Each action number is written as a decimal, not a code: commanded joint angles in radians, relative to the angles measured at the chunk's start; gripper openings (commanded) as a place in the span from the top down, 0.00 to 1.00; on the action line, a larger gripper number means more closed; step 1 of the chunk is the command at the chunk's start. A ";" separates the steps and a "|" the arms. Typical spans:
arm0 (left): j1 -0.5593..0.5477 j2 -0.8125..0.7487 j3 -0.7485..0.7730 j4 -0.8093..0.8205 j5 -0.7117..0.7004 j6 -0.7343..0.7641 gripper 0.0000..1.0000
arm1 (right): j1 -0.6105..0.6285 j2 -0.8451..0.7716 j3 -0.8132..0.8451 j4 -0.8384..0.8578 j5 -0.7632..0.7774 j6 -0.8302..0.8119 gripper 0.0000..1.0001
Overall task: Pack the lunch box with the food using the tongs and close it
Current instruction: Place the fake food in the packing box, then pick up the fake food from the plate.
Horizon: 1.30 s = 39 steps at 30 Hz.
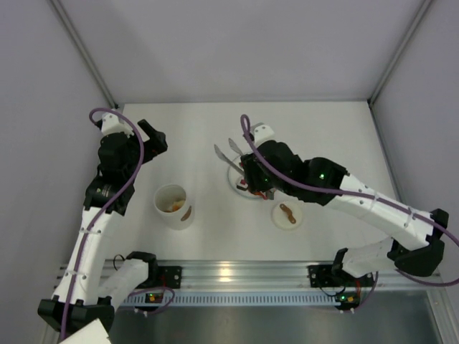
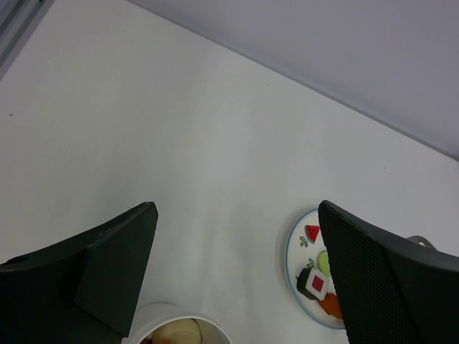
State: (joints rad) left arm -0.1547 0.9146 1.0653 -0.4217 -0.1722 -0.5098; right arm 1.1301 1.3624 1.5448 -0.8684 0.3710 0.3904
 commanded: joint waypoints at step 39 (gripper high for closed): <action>0.009 -0.003 -0.010 0.018 0.004 0.010 0.01 | -0.362 0.004 -0.445 0.154 0.006 0.019 0.54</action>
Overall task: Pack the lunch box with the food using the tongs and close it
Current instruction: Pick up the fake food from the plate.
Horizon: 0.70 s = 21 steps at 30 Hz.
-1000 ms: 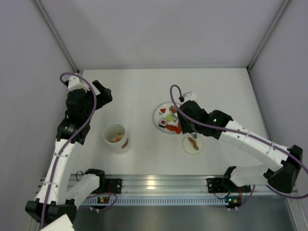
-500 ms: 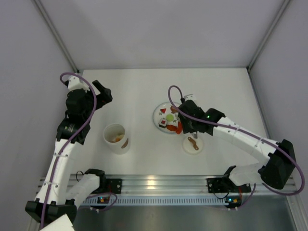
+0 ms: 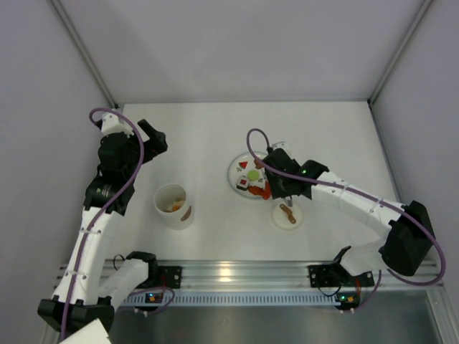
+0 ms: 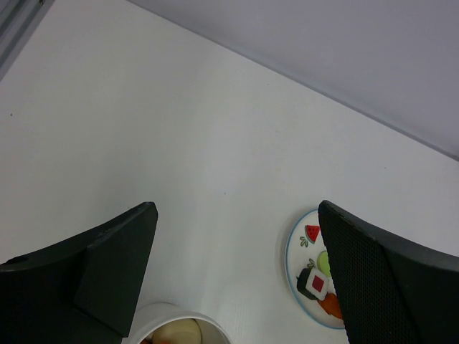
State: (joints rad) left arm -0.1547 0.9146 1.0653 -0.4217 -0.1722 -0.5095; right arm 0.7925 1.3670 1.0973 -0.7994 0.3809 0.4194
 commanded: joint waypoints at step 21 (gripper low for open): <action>0.009 -0.005 -0.010 0.020 0.003 0.009 0.01 | -0.033 -0.042 0.038 0.043 -0.002 -0.021 0.70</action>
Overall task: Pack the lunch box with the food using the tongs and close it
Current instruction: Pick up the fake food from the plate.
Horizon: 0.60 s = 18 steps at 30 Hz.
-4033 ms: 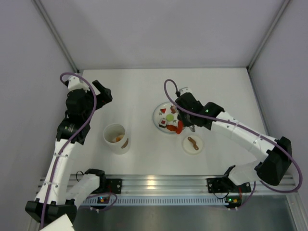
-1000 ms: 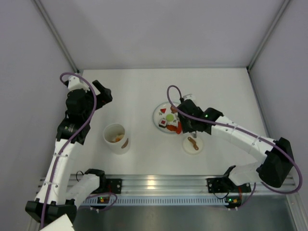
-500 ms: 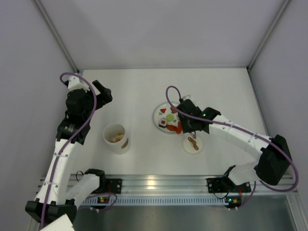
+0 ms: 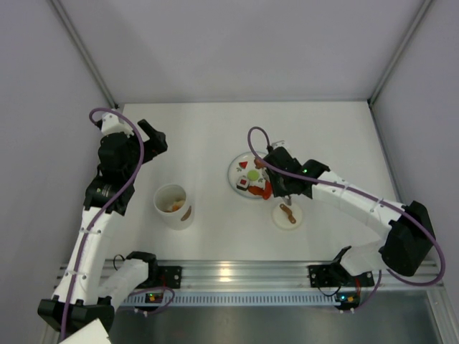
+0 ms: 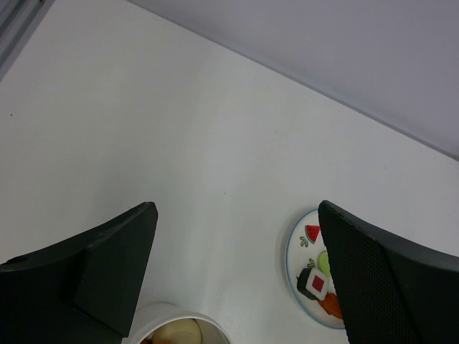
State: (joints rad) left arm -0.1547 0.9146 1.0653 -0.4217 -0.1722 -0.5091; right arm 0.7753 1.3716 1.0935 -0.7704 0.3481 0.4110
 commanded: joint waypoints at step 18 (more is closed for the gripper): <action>0.009 0.001 -0.011 0.023 0.007 0.007 0.01 | 0.044 -0.071 0.255 -0.053 -0.041 -0.057 0.72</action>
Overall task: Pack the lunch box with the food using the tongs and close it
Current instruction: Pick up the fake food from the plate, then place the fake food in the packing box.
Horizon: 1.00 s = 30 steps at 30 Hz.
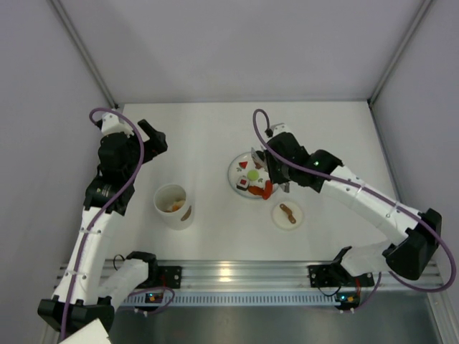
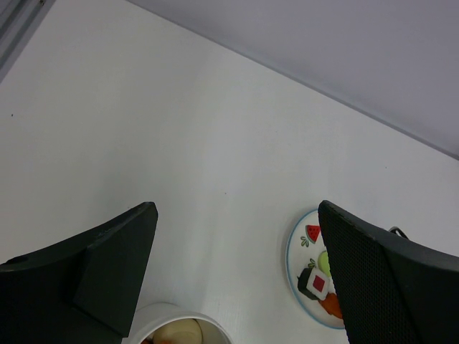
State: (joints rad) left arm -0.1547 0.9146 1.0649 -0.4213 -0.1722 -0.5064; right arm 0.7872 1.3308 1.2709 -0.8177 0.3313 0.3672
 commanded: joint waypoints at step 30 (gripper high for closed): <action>0.009 0.000 -0.011 0.019 0.002 0.005 0.01 | 0.573 0.309 0.528 -0.008 -0.100 0.007 0.68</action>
State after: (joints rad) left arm -0.1547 0.9192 1.0580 -0.4213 -0.1722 -0.5060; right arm 1.3430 1.6432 1.7374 -0.8501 0.2192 0.3698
